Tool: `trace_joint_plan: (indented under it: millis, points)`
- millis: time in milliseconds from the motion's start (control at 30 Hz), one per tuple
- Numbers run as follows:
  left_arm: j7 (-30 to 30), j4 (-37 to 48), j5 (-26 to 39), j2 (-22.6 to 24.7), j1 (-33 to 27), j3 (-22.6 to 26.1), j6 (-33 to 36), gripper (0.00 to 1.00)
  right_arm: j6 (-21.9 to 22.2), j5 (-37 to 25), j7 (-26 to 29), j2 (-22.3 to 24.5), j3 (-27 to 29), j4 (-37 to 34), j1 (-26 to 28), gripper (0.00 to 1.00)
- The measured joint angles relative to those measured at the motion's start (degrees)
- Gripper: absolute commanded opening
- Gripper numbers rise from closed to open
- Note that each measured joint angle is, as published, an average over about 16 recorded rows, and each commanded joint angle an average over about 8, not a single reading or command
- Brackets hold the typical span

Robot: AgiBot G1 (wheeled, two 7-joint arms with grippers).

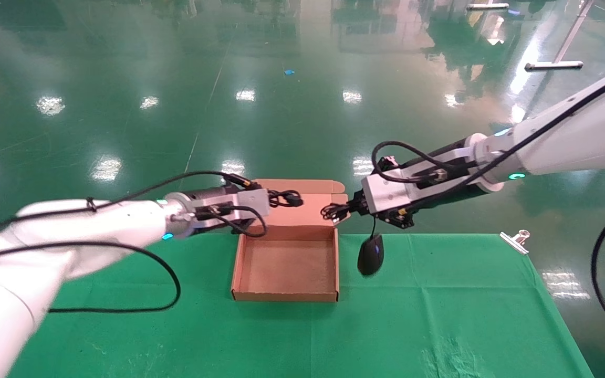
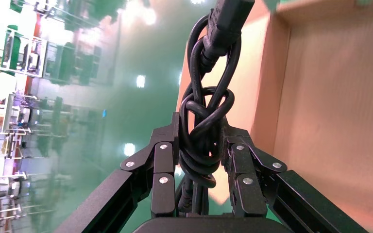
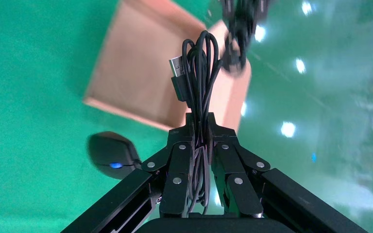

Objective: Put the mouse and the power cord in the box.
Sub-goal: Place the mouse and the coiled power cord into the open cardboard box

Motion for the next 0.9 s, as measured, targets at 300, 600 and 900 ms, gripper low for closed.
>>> trace_joint_plan:
  millis: [300, 600, 900]
  points:
    - [0.2, -3.2, -3.6, 0.1, 4.3, 2.8, -0.6, 0.8, -3.9, 0.7, -3.2, 0.9, 0.3, -2.8, 0.6, 0.0]
    - [-0.6, -4.1, -5.8, 0.0, 4.9, 6.7, -1.8, 1.0, -2.9, 0.7, -4.5, 0.2, 0.3, -4.7, 0.4, 0.0]
    - [-1.5, -4.3, -8.3, -0.1, 4.5, 9.8, -2.4, 1.0, -1.3, 0.7, -4.6, -1.1, 0.3, -5.4, 0.4, 0.0]
